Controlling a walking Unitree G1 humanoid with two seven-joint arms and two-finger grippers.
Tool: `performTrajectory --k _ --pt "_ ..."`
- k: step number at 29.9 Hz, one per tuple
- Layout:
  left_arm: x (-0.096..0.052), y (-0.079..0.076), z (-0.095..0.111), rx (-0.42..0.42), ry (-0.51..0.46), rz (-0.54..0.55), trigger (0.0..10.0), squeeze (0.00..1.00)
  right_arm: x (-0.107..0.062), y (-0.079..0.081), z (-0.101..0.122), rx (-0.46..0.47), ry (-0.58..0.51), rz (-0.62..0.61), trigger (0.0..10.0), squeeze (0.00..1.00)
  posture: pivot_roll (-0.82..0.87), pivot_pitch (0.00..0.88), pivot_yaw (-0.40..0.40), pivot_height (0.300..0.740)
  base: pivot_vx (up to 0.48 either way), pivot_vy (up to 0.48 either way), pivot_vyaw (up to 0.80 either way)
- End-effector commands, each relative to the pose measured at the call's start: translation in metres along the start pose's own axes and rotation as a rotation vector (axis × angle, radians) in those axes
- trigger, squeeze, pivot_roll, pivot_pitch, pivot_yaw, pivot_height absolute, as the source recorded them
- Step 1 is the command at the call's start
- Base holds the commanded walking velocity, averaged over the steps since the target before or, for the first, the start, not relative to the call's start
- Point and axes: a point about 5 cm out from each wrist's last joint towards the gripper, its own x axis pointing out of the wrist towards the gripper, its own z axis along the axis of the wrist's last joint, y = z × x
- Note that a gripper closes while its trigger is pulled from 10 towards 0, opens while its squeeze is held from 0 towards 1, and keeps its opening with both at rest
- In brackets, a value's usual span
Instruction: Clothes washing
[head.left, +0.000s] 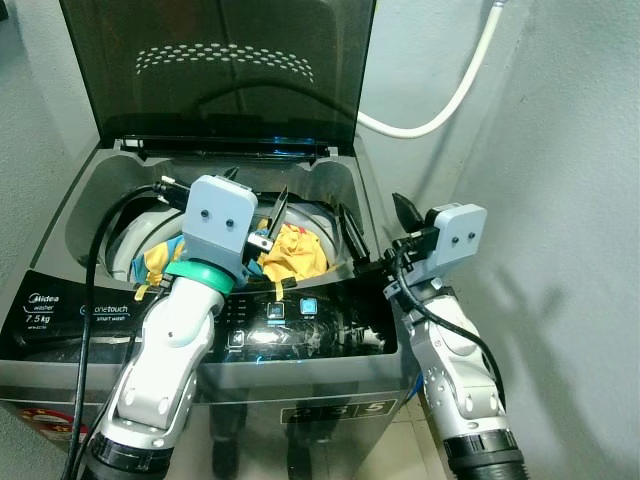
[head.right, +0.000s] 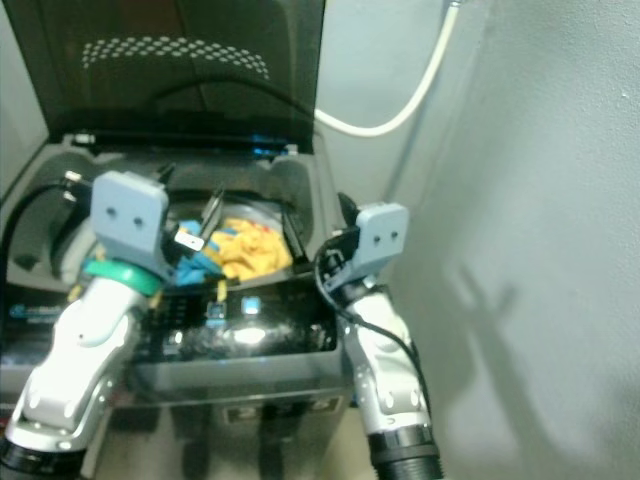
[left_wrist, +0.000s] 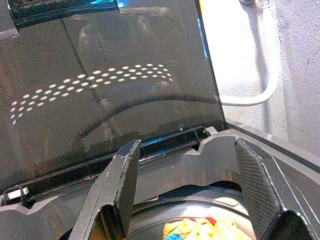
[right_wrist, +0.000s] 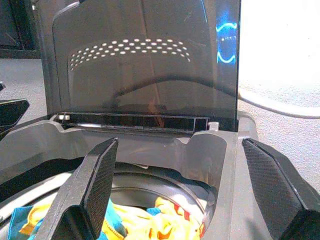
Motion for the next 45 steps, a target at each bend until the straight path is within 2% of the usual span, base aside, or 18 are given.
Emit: performTrajectory --k 1,8,45 --pt "-0.001 0.001 -0.001 0.011 0.001 -0.001 10.0 0.0 0.0 0.0 -0.002 0.003 0.0 -0.007 10.0 0.0 0.08 0.0 0.009 0.74 0.0 0.0 0.0" --pt "-0.007 0.004 -0.009 0.001 0.037 0.017 10.0 0.0 -0.003 -0.002 -0.004 -0.024 0.008 -0.011 10.0 0.0 0.08 0.0 0.004 0.74 0.0 0.0 0.0" --pt "-0.005 0.005 -0.012 -0.002 0.044 0.027 10.0 0.0 0.0 0.003 -0.004 -0.004 0.009 0.007 10.0 0.0 0.08 0.0 -0.003 0.74 -0.007 0.0 0.0"
